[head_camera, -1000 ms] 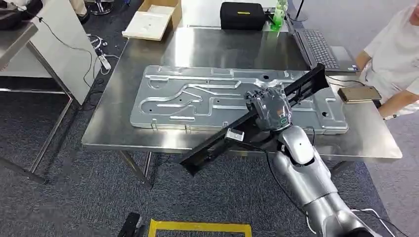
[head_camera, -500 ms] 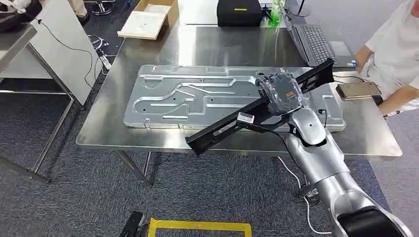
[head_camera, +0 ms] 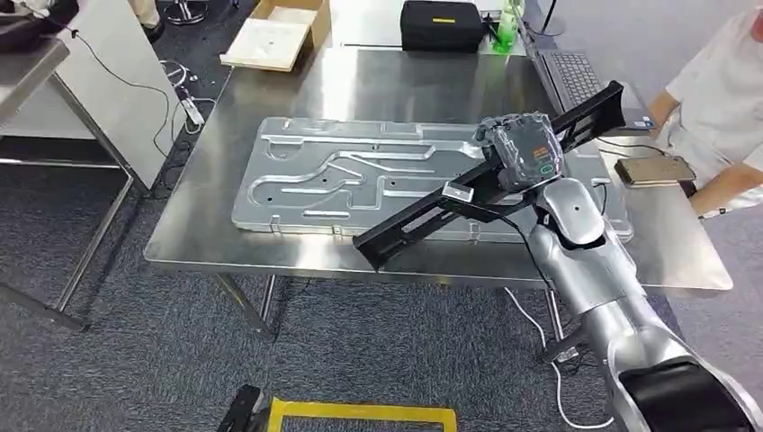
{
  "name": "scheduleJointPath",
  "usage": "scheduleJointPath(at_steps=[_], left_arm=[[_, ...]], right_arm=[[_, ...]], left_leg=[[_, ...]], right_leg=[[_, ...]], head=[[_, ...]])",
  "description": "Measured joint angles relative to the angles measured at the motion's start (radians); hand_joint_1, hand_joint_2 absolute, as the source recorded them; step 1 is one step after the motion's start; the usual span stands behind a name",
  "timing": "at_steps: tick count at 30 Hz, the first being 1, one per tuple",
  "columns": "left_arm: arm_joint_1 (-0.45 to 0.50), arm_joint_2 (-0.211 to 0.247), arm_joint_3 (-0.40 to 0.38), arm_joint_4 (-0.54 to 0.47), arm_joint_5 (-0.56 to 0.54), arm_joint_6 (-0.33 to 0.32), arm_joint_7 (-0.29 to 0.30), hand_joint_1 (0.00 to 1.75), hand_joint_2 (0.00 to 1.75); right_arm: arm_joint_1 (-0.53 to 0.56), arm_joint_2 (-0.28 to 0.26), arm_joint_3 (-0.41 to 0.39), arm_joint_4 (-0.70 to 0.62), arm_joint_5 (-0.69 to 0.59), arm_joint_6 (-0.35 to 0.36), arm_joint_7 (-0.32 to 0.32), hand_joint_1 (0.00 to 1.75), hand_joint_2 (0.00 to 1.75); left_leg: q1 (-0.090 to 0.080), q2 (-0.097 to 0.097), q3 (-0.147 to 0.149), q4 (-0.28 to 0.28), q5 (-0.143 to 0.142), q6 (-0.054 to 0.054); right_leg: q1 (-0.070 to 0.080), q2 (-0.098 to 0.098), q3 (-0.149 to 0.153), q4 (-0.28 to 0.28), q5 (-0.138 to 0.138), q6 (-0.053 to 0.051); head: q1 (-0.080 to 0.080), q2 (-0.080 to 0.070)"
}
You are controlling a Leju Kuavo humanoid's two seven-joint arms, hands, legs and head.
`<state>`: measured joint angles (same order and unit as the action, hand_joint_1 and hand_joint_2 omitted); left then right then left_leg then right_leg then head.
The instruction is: Take the parts from the cabinet and place them on the table.
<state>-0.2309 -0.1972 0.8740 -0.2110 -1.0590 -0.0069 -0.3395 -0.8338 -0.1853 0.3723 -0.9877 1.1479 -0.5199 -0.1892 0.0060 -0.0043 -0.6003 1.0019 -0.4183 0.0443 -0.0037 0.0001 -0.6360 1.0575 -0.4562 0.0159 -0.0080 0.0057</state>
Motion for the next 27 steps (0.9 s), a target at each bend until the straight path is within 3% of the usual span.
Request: scheduleJointPath(at_steps=[1,3,4,5,6,8,9,10,12,14,15,16,18,19,20,21,24,25,27], left_arm=[[-0.003,-0.002,0.0,0.0,-0.001,0.0,-0.002,0.0,0.0],[-0.001,-0.002,0.0,0.0,-0.002,-0.001,-0.004,0.0,0.0],[0.002,-0.002,0.0,0.0,-0.002,-0.001,-0.005,0.0,0.0],[0.003,-0.002,0.0,0.0,-0.002,-0.001,-0.005,0.0,0.0],[0.004,-0.003,0.0,0.0,-0.002,-0.001,-0.005,0.0,0.0],[0.003,-0.005,0.0,0.0,-0.002,-0.001,-0.005,0.0,0.0],[0.002,-0.005,0.0,0.0,-0.002,-0.002,-0.006,0.0,0.0],[0.001,-0.005,0.0,0.0,-0.001,-0.002,-0.007,0.0,0.0],[0.002,-0.005,0.0,0.0,0.001,-0.005,-0.008,0.0,0.0],[0.003,-0.005,0.0,0.0,0.002,-0.01,-0.007,0.0,0.0],[0.002,-0.005,0.0,0.0,0.002,-0.014,-0.008,0.0,0.0],[0.002,-0.005,0.0,0.0,0.002,-0.017,-0.008,0.0,0.0],[0.003,-0.005,0.0,0.0,0.002,-0.022,-0.008,0.0,0.0],[0.005,-0.005,0.0,0.0,0.002,-0.024,-0.008,0.0,0.0],[0.007,-0.005,0.0,0.0,0.002,-0.027,-0.008,0.0,0.0],[0.007,-0.005,0.0,0.0,0.002,-0.029,-0.008,0.0,0.0],[0.004,-0.004,0.0,0.0,0.002,-0.031,-0.009,0.0,0.0],[0.001,-0.003,0.0,0.0,0.002,-0.031,-0.009,0.0,0.0],[0.001,-0.003,0.0,0.0,0.002,-0.032,-0.01,0.0,0.0]], right_arm=[[-0.01,-0.006,0.0,0.008,0.0,-0.002,0.0,1.75,1.75],[-0.015,-0.018,-0.001,0.021,0.0,-0.007,-0.002,1.75,1.75],[-0.013,-0.02,-0.001,0.027,0.0,-0.009,-0.005,1.75,1.75],[-0.011,-0.024,-0.001,0.035,0.0,-0.011,-0.01,1.75,1.75],[-0.011,-0.026,-0.001,0.04,0.0,-0.014,-0.015,1.75,1.75],[-0.014,-0.031,-0.001,0.043,0.0,-0.021,-0.021,1.75,1.75],[-0.015,-0.031,-0.001,0.044,0.0,-0.025,-0.023,1.75,1.75],[-0.016,-0.032,-0.001,0.045,0.0,-0.029,-0.026,1.75,1.75],[-0.01,-0.034,-0.001,0.045,-0.002,-0.037,-0.031,1.75,1.75],[-0.007,-0.035,-0.001,0.045,-0.002,-0.038,-0.034,1.75,1.75],[-0.007,-0.035,-0.001,0.045,-0.002,-0.039,-0.034,1.75,1.75],[-0.007,-0.035,-0.001,0.045,-0.002,-0.042,-0.035,1.75,1.75],[-0.003,-0.035,0.0,0.045,-0.002,-0.043,-0.037,1.75,1.75],[0.001,-0.035,0.0,0.045,-0.002,-0.045,-0.038,1.75,1.75],[0.005,-0.035,0.0,0.045,-0.003,-0.046,-0.04,1.75,1.75],[0.008,-0.035,0.0,0.045,-0.003,-0.047,-0.042,1.75,1.75],[0.013,-0.034,0.0,0.034,-0.01,-0.055,-0.053,1.75,1.75],[0.013,-0.034,0.0,0.032,-0.011,-0.056,-0.053,1.75,1.75],[0.016,-0.034,0.0,0.029,-0.013,-0.057,-0.058,1.75,1.75]], left_leg=[[0.0,0.0,-0.001,0.0,0.002,0.005],[0.0,0.0,-0.002,0.001,0.002,0.006],[0.0,-0.001,-0.002,0.001,0.002,0.006],[0.0,-0.001,-0.002,0.002,0.002,0.006],[0.0,-0.001,-0.002,0.004,0.0,0.004],[0.002,-0.002,-0.002,0.014,-0.006,-0.005],[0.002,-0.002,-0.005,0.019,-0.011,-0.011],[-0.005,-0.003,-0.011,0.029,-0.016,-0.018],[-0.004,-0.003,-0.011,0.024,-0.014,-0.024],[-0.003,-0.003,-0.011,0.025,-0.017,-0.035],[0.0,-0.002,-0.019,0.045,-0.035,-0.041],[0.0,-0.002,-0.039,0.093,-0.069,-0.044],[0.002,-0.001,-0.108,0.244,-0.142,-0.05],[0.002,-0.001,-0.142,0.315,-0.164,-0.051],[0.002,-0.001,-0.154,0.336,-0.158,-0.051],[0.002,-0.001,-0.143,0.31,-0.133,-0.049],[-0.002,-0.001,-0.029,0.066,-0.005,-0.027],[-0.007,-0.002,-0.013,0.036,-0.018,-0.023],[-0.008,-0.002,-0.014,0.028,-0.017,-0.022]], right_leg=[[-0.002,0.0,-0.028,0.057,-0.036,0.003],[-0.005,0.0,-0.1,0.209,-0.101,0.009],[-0.007,0.0,-0.128,0.261,-0.112,0.013],[-0.011,0.0,-0.136,0.269,-0.1,0.015],[-0.015,0.0,-0.117,0.225,-0.063,0.017],[-0.021,-0.001,-0.035,0.062,0.022,0.019],[-0.022,0.0,-0.004,-0.007,0.032,0.019],[-0.013,0.0,0.006,-0.022,0.024,0.013],[-0.01,0.002,0.002,-0.018,0.024,0.003],[-0.016,0.001,0.002,-0.024,0.029,-0.011],[-0.018,0.001,0.005,-0.026,0.03,-0.017],[-0.018,-0.001,0.005,-0.026,0.03,-0.024],[-0.016,-0.003,0.005,-0.026,0.029,-0.027],[-0.015,-0.003,0.004,-0.025,0.028,-0.028],[-0.013,-0.003,0.005,-0.025,0.028,-0.029],[-0.012,-0.002,0.006,-0.025,0.027,-0.029],[-0.01,-0.001,0.011,-0.024,0.024,-0.027],[-0.003,0.0,0.009,-0.022,0.023,-0.024],[-0.007,-0.001,0.006,-0.024,0.026,-0.013]], head=[[-0.001,0.0],[-0.001,0.0],[0.0,0.0],[0.0,0.0],[-0.001,0.0],[-0.001,0.0],[0.0,0.0],[0.0,0.0],[-0.001,0.0],[-0.001,0.0],[-0.001,0.0],[-0.002,0.0],[-0.001,0.0],[-0.001,0.0],[-0.001,0.0],[-0.001,0.0],[-0.001,0.0],[-0.001,0.0],[-0.001,0.0]])
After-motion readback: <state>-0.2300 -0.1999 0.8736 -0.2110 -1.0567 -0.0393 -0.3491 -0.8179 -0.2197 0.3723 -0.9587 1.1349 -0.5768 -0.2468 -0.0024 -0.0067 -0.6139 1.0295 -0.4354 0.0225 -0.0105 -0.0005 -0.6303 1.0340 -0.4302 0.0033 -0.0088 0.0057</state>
